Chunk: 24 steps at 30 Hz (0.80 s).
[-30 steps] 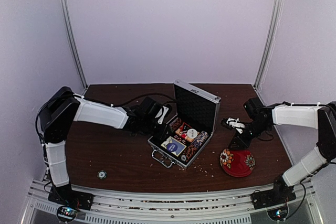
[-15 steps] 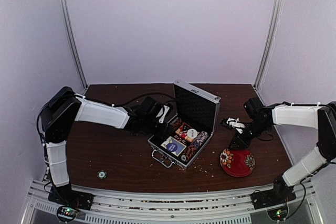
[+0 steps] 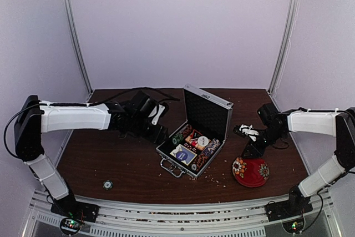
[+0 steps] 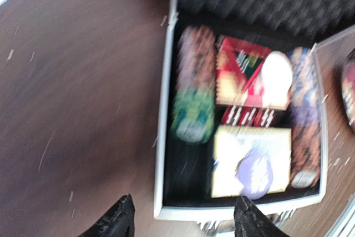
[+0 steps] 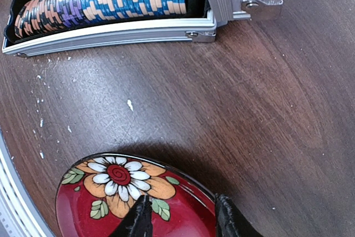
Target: Pack up texas hold em set
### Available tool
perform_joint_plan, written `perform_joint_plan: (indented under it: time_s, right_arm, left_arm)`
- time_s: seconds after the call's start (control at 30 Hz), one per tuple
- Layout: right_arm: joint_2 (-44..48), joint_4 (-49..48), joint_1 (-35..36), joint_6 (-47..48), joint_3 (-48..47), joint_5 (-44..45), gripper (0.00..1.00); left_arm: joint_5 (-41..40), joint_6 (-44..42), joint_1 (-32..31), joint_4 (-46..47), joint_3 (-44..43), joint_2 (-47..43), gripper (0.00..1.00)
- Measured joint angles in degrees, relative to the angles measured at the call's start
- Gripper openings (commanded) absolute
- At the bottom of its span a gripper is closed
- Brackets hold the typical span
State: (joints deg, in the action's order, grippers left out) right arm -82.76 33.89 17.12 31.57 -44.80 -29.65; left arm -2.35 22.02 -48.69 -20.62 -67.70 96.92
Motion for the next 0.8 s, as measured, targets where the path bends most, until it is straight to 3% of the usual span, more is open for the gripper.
perform_joint_plan:
  time_s: [0.37, 0.63, 0.8]
  right_arm:
    - [0.0, 0.0, 0.0, 0.0, 0.0, 0.0, 0.39]
    - [0.0, 0.0, 0.0, 0.0, 0.0, 0.0, 0.39]
    - [0.0, 0.0, 0.0, 0.0, 0.0, 0.0, 0.39]
  left_arm:
    - [-3.5, 3.9, 0.5, -25.6, 12.2, -8.2, 0.75]
    - [-0.6, 5.9, 3.4, -35.9, 20.1, -15.5, 0.82]
    - [1.1, 7.2, 5.4, -38.0, 22.6, -18.3, 0.77]
